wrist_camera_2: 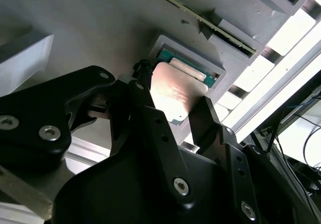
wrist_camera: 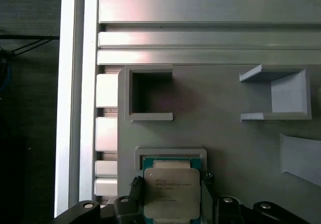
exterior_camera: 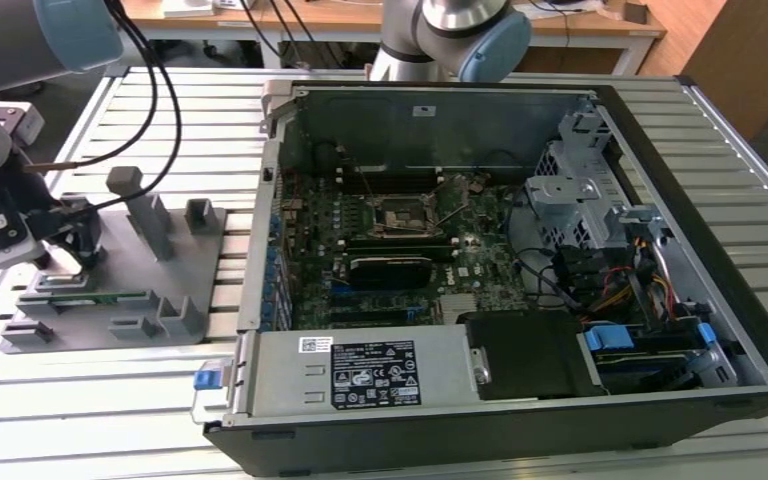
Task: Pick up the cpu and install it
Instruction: 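Pick up the cpu and move it towards the insertion slot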
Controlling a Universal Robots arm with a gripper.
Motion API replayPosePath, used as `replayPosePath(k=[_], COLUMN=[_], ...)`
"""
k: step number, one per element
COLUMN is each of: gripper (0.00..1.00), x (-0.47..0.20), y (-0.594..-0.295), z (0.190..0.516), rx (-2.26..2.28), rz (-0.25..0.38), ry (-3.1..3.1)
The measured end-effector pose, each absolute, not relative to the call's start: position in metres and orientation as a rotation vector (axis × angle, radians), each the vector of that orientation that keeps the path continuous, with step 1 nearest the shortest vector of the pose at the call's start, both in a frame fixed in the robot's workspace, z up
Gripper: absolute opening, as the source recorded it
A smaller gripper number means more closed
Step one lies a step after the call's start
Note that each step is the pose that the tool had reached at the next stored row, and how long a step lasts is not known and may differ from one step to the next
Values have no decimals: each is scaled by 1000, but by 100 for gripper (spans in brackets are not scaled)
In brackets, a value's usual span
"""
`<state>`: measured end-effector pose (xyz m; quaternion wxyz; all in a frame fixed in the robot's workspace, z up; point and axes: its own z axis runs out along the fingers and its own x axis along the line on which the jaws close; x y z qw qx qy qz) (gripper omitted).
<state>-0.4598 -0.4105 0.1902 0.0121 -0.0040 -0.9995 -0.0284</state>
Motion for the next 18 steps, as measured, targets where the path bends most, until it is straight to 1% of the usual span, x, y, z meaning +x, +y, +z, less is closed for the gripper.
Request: replayPosePath(k=[18], gripper=[54], x=[-460], y=[-410], z=[204], rx=[-13], rz=[-73], ry=[-3116])
